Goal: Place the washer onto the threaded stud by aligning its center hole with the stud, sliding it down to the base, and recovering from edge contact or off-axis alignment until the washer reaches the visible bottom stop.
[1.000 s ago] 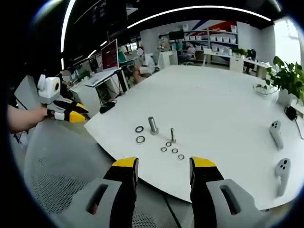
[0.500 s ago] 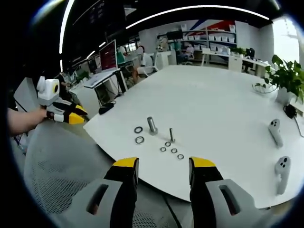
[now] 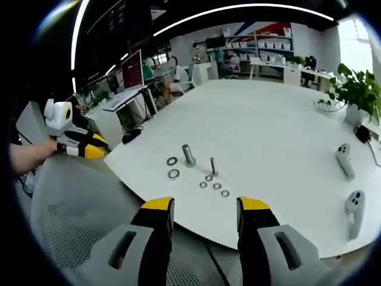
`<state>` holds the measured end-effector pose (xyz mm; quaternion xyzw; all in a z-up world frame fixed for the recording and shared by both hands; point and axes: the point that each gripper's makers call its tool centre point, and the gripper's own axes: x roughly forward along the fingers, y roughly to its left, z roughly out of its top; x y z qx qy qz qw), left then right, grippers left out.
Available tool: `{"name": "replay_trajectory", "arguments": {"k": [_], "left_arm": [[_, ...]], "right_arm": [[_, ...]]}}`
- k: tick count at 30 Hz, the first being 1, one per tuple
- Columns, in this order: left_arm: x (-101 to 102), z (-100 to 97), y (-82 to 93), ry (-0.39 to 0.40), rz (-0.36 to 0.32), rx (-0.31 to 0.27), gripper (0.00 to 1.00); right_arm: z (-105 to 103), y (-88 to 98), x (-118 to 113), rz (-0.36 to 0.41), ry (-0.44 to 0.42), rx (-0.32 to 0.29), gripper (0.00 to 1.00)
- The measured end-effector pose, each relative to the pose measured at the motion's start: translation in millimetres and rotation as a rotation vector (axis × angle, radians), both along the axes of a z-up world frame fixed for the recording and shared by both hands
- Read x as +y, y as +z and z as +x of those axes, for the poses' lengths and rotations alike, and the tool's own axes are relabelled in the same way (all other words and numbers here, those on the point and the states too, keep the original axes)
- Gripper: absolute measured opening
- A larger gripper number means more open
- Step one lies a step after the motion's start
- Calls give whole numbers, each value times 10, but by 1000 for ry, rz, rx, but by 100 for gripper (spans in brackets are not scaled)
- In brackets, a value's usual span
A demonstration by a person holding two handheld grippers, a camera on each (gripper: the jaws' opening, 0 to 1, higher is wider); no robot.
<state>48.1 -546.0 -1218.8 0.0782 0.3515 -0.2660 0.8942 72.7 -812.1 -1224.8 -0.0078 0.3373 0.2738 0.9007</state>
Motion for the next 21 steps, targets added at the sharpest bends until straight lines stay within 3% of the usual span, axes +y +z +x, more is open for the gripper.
{"name": "replay_trajectory", "arguments": {"k": [11, 21], "left_arm": [[24, 11, 22, 15, 2, -19, 24], [27, -13, -34, 5, 25, 7, 24]], "right_arm": [[-22, 6, 46, 10, 29, 1, 44], [-23, 3, 51, 9, 36, -1, 44]]}}
